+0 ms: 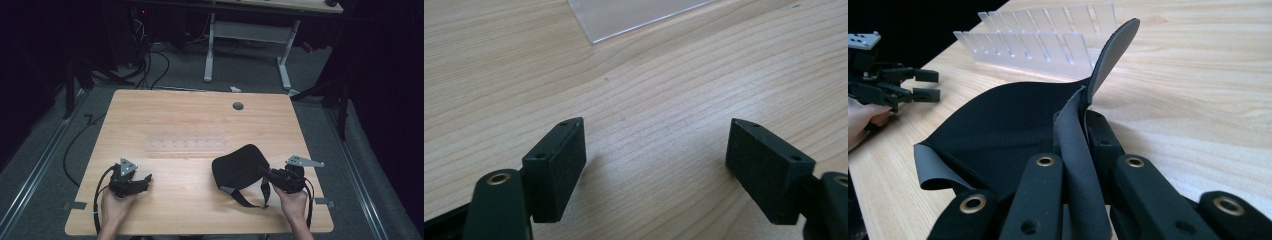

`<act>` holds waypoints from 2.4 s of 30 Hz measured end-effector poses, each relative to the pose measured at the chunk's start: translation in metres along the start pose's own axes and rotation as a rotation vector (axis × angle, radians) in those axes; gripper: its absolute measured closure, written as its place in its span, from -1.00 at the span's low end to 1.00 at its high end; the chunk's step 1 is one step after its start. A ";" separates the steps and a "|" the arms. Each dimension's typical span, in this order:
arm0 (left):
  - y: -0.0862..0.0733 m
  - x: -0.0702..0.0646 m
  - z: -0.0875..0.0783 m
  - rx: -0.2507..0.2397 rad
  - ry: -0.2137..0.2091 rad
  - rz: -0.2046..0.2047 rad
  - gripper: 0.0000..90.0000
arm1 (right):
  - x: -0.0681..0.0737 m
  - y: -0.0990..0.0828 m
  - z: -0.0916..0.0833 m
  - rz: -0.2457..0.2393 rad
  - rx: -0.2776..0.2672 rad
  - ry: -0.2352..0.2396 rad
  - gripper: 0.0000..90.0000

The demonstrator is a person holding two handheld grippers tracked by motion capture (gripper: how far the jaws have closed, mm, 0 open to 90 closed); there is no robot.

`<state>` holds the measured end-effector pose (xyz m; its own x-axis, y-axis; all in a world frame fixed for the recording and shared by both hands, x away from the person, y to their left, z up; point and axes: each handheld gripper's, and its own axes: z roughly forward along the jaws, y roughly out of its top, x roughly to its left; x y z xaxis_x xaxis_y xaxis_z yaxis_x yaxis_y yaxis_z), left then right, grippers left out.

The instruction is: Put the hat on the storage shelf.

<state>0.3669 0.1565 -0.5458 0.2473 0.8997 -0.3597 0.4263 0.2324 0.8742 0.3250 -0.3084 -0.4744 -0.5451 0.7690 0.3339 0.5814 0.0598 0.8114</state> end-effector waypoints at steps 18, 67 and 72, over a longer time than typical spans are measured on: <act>0.009 -0.027 -0.010 -0.015 -0.129 0.030 -0.42 | 0.012 0.020 0.007 -0.006 -0.009 0.046 0.90; 0.010 -0.115 -0.026 0.030 -0.424 0.137 -0.49 | 0.053 0.031 0.054 -0.043 0.077 0.163 0.90; 0.008 -0.116 -0.026 0.031 -0.428 0.148 -0.49 | 0.055 0.030 0.057 -0.044 0.093 0.168 0.90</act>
<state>0.3186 0.0632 -0.4886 0.6422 0.6874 -0.3393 0.3833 0.0954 0.9187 0.3468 -0.2282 -0.4590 -0.6602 0.6475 0.3806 0.6036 0.1558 0.7819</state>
